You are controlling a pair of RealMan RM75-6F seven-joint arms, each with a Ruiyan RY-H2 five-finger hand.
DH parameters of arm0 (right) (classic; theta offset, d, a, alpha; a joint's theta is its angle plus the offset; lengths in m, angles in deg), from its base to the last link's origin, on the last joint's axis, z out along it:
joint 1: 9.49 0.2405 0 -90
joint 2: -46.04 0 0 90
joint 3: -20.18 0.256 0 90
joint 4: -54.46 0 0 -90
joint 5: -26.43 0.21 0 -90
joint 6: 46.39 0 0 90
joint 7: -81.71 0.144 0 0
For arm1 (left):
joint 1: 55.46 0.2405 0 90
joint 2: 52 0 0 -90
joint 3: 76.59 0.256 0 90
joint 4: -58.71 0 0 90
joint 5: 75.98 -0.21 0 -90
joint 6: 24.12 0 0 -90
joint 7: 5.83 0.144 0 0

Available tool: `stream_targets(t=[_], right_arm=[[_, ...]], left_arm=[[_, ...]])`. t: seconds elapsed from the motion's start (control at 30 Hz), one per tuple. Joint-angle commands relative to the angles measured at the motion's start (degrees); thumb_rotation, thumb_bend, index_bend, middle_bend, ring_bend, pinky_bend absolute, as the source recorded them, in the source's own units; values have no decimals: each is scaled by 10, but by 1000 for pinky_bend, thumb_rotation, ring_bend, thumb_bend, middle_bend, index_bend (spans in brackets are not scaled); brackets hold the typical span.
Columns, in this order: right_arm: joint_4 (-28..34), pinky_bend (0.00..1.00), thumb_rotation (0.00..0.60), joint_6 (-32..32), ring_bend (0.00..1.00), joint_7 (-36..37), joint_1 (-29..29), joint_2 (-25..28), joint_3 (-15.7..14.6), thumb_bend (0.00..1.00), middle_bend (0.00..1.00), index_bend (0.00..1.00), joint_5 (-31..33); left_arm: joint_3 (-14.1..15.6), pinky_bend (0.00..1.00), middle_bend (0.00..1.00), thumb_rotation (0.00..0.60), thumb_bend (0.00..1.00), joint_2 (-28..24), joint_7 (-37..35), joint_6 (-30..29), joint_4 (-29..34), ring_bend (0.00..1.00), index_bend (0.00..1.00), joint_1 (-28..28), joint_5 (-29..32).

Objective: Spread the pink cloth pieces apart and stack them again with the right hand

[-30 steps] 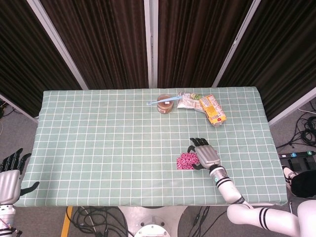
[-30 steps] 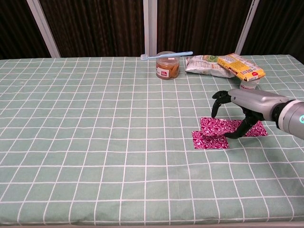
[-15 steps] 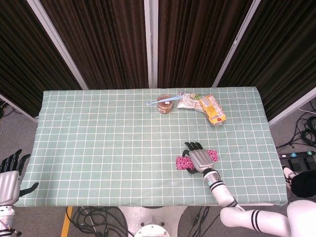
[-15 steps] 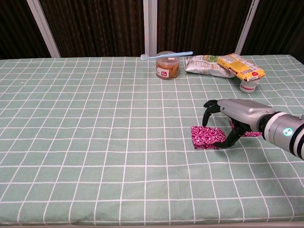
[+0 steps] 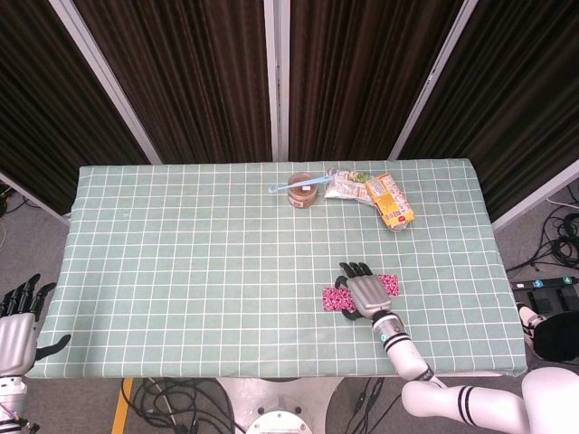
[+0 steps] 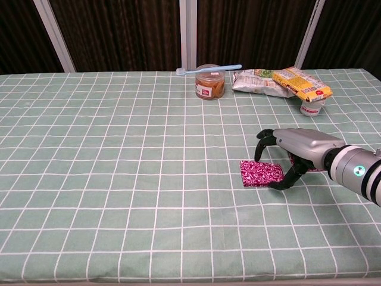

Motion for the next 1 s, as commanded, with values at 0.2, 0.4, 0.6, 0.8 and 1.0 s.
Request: stream_targets(t=[0.2, 0.4, 0.6, 0.8, 1.0], right_arm=[[-7, 0, 575, -5, 0, 5, 1, 0, -2, 169, 49, 326, -15], [-8, 0, 572, -8, 0, 8, -1, 4, -5, 168, 48, 325, -21], [-11, 0, 562, -12, 0, 11, -3, 5, -8, 169, 46, 318, -23], [-18, 0, 565, -18, 0, 16, -1, 3, -7, 168, 47, 313, -31], [-18, 0, 564, -19, 0, 15, -2, 5, -10, 169, 45, 272, -35]], left_arm=[[1, 126, 146, 600, 163, -1, 1, -2, 1, 106, 225, 2, 1], [1, 126, 146, 600, 163, -1, 3, -3, 3, 106, 225, 2, 1], [0, 126, 146, 600, 163, 0, 3, -3, 3, 106, 225, 2, 1], [0, 127, 146, 600, 163, 0, 4, -3, 3, 106, 225, 3, 2], [0, 126, 146, 600, 163, 0, 4, -4, 3, 106, 225, 4, 2]])
